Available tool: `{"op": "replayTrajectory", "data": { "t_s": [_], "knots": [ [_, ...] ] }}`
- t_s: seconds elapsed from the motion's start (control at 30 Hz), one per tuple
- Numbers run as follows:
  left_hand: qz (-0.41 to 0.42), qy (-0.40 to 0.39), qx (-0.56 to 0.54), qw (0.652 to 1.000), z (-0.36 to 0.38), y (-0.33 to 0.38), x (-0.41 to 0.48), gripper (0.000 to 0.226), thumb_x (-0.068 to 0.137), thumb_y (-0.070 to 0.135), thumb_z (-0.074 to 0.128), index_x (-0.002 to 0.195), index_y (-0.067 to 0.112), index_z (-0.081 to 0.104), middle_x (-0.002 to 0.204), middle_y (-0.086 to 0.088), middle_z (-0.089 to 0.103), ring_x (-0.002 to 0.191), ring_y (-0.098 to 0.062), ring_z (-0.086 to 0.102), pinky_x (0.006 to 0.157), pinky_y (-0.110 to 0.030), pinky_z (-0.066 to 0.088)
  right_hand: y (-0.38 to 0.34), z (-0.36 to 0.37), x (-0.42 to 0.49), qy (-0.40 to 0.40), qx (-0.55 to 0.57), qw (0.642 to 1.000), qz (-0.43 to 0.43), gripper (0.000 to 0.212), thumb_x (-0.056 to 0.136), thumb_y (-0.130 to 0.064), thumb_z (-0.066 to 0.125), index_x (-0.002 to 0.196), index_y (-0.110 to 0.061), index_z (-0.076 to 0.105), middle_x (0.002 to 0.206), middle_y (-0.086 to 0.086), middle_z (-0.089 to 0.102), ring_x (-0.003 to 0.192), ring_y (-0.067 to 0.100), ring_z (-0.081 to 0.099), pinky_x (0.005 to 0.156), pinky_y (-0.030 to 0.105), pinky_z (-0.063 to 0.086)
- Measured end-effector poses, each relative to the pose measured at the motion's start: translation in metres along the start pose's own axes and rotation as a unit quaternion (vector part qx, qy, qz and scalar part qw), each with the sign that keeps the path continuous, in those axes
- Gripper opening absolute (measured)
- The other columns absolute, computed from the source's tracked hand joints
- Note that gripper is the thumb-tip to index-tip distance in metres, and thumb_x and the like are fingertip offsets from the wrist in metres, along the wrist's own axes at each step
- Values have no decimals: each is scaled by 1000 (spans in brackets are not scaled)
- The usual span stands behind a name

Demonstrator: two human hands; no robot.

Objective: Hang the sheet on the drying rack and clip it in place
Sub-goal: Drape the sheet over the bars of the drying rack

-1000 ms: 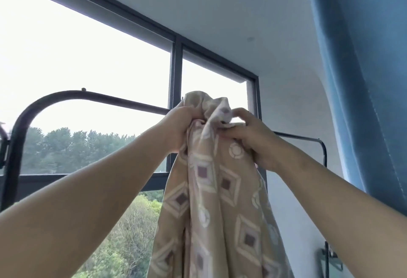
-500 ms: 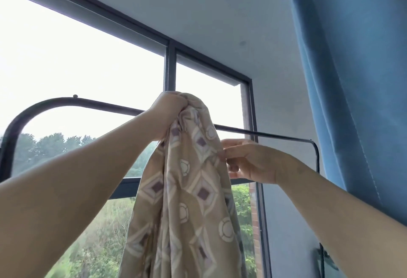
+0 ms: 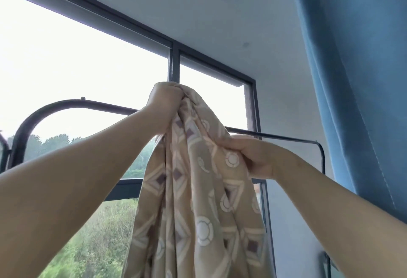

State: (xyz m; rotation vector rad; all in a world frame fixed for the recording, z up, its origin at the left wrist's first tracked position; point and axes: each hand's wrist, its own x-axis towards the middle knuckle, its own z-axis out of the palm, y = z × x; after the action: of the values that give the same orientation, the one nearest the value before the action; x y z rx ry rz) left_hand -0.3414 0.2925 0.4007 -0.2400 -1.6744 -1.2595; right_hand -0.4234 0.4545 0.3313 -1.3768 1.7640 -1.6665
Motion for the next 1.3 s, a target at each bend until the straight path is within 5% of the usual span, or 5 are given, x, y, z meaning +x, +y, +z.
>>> {"op": "replayTrajectory", "data": {
  "t_s": [0.17, 0.37, 0.77, 1.17, 1.3],
  "knots": [
    [-47, 47, -24, 997, -21, 0, 10, 28, 80, -4, 37, 60, 9, 52, 60, -6, 47, 53, -19, 46, 57, -32, 43, 32, -25, -13, 118, -347, 916, 160, 29, 83, -24, 68, 108, -10, 64, 101, 4, 70, 95, 20, 67, 89, 37, 52],
    [63, 84, 96, 990, -24, -20, -2, 19, 79, 23, 65, 66, 13, 55, 67, -2, 56, 64, -18, 53, 57, -28, 42, -42, -30, -17, 609, -229, 692, -311, 30, 86, -11, 51, 60, -18, 38, 60, -3, 43, 62, 20, 39, 49, 24, 27],
    [-107, -322, 68, 938, 10, -42, -12, 78, 48, 44, 89, 113, 23, 51, 108, -13, 63, 93, -28, 65, 83, -43, 54, -39, -8, 6, 373, -492, 769, -164, 38, 88, -29, 60, 57, -14, 44, 57, -3, 45, 59, 15, 46, 47, 22, 32],
    [-39, 66, -3, 997, -6, -29, 17, 17, 80, 9, 65, 64, 14, 61, 65, -4, 56, 61, -21, 54, 61, -30, 47, 11, 3, -3, 42, -483, 840, 244, 18, 83, -26, 68, 72, -17, 57, 58, -6, 46, 46, 6, 35, 41, 15, 26],
    [-53, 39, -28, 997, -22, -20, 19, 20, 85, 1, 58, 68, 11, 61, 66, -7, 58, 53, -17, 57, 57, -26, 51, 21, -23, 13, 280, -348, 891, 84, 19, 93, -18, 50, 86, -3, 60, 61, 5, 54, 37, 9, 46, 36, 17, 35]
  ]
}}
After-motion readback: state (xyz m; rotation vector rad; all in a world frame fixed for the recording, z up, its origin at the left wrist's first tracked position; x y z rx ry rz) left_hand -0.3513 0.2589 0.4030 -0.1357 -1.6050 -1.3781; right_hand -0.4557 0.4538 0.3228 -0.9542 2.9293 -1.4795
